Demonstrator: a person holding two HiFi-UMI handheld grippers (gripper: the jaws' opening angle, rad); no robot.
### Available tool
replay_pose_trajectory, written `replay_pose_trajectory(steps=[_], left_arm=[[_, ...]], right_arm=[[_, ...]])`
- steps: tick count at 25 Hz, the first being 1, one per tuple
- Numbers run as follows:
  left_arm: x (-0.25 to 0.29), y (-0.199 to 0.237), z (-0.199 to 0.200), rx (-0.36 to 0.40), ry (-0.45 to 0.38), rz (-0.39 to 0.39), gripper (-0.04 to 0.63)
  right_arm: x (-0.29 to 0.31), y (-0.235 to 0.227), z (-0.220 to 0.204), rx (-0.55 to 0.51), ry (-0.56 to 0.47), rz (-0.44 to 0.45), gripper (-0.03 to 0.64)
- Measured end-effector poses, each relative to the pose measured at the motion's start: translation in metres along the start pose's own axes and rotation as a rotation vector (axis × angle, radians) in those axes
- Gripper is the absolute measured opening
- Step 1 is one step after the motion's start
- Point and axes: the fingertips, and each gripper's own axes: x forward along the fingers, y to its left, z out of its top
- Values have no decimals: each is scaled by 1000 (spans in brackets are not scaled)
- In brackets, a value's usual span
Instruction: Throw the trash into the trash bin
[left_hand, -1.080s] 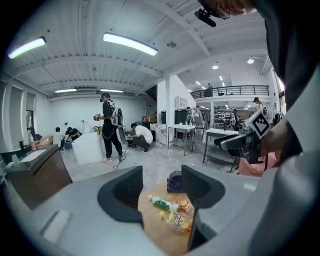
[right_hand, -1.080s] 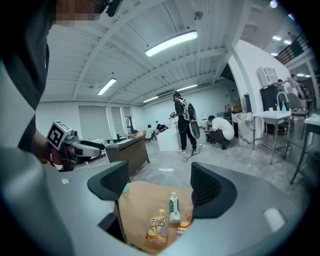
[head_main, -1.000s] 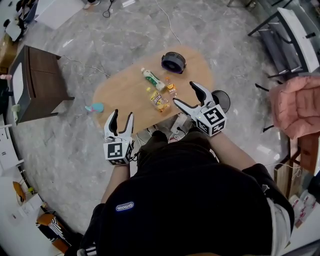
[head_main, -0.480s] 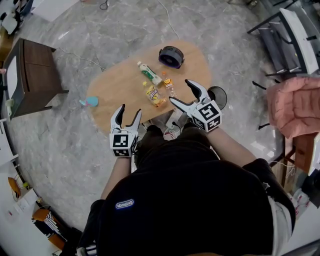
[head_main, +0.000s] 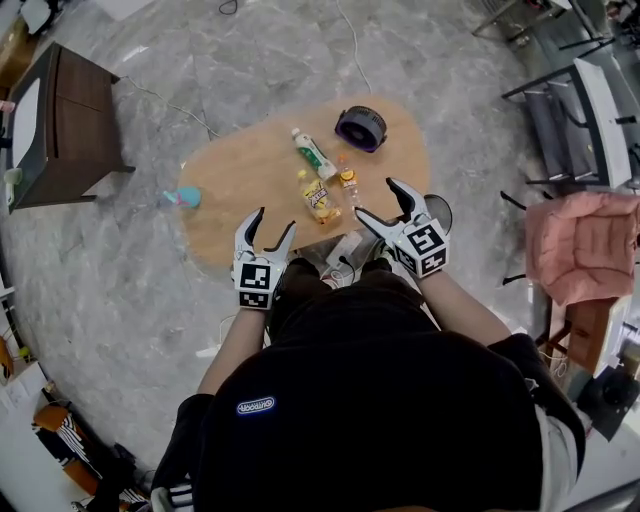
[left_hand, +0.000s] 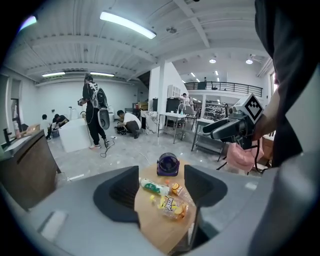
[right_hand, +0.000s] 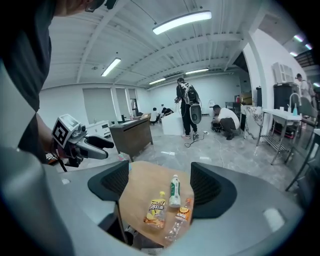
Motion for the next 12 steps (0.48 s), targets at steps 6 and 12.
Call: replay_pose_trajectory(steps=[6,12], left_arm=[[8,4,-16,46,19,-67,281],[16,-1,-39,61,56,-20,268]], right_arm=[[12,-9,-25,15,43,-134,373],[40,-40,-96,128,90,-189,368]])
